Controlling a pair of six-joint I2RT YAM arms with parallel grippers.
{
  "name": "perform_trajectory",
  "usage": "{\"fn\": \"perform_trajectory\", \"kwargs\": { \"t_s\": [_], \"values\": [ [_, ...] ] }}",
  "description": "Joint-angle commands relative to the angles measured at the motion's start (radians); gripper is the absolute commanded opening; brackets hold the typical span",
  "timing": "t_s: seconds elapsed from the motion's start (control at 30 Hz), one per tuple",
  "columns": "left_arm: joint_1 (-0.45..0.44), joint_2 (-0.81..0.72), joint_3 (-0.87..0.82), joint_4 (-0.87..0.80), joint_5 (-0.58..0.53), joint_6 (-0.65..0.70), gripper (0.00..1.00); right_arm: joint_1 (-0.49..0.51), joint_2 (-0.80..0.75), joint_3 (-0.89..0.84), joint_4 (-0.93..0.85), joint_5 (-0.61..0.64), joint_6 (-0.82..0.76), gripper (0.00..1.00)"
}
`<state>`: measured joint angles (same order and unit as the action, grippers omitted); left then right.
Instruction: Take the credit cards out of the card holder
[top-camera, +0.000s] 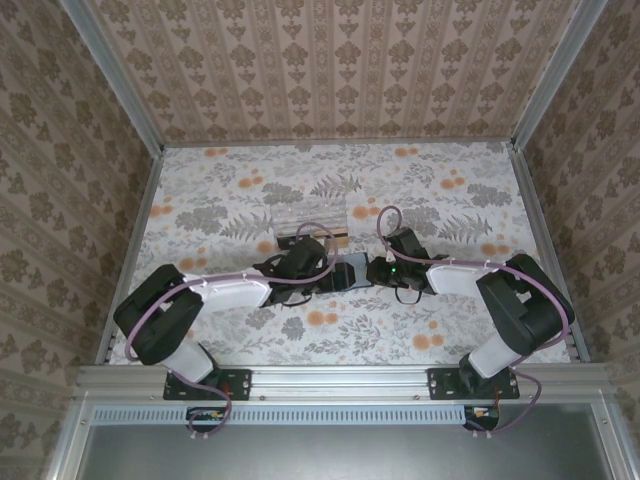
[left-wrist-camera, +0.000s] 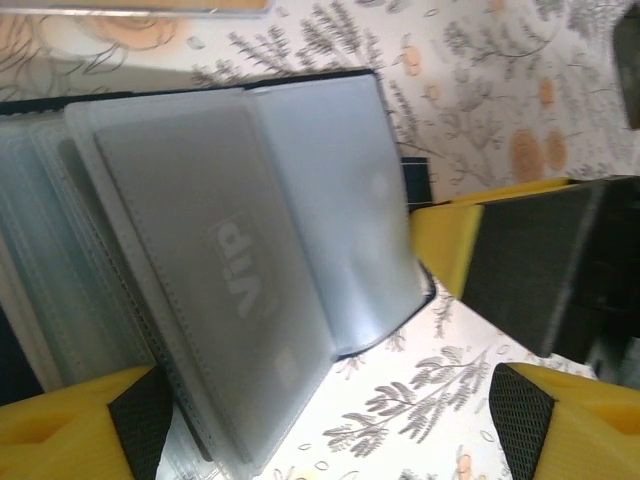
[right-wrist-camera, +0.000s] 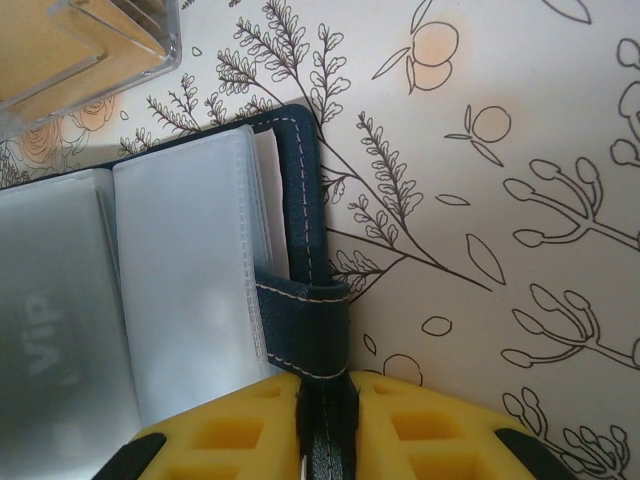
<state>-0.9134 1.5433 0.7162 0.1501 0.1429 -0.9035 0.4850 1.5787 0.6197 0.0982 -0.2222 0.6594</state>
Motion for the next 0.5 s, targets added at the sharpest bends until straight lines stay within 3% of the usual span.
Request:
{"fn": "perform_trajectory", "kwargs": {
  "t_s": [0.0, 0.47],
  "values": [
    [-0.028, -0.015, 0.048, 0.105, 0.075, 0.038, 0.87, 0.026, 0.064, -0.024, -0.035, -0.06, 0.013, 0.22],
    [-0.045, 0.052, 0.106, 0.11, 0.101, 0.051, 0.89, 0.026, 0.053, -0.023, -0.05, -0.045, 0.011, 0.22]
  ]
}}
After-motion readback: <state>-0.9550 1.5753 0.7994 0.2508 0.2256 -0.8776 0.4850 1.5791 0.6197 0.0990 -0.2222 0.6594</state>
